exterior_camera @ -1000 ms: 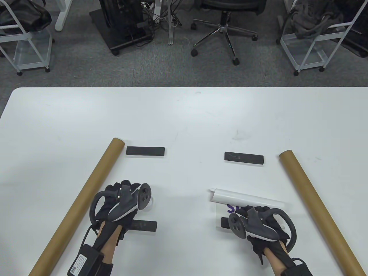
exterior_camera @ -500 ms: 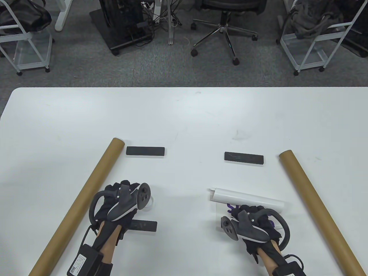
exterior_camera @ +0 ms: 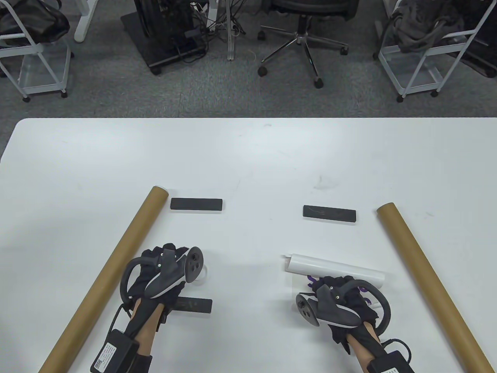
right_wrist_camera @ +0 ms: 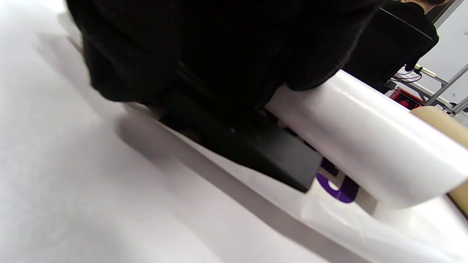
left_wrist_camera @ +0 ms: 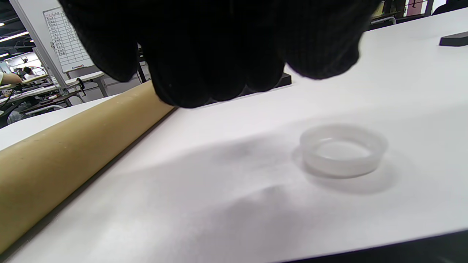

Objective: Roll up posters and store in mailing tubes

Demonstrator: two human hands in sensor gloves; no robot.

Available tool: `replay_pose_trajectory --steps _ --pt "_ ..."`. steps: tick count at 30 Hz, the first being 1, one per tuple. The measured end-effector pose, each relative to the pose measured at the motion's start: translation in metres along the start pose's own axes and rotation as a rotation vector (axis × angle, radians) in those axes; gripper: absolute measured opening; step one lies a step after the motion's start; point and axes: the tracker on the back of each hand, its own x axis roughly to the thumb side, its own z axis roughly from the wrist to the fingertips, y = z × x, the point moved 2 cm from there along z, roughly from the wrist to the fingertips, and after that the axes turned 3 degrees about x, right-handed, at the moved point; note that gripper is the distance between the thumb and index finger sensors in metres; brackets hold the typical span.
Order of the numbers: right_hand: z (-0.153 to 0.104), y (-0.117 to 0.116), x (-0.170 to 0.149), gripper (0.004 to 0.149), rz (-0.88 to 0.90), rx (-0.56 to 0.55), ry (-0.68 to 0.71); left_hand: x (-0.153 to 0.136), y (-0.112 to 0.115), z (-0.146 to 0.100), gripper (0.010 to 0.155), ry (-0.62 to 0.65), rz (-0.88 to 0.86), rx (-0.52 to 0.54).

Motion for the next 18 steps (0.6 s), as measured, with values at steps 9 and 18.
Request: replay_pose_trajectory --steps 9,18 --pt "-0.007 0.021 -0.015 0.065 0.036 -0.027 -0.042 -0.001 0.0 0.0 0.056 -0.001 0.001 0.006" --pt "-0.019 0.031 -0.019 0.065 0.065 -0.003 -0.042 -0.001 -0.001 0.0 0.056 -0.002 0.001 0.013"
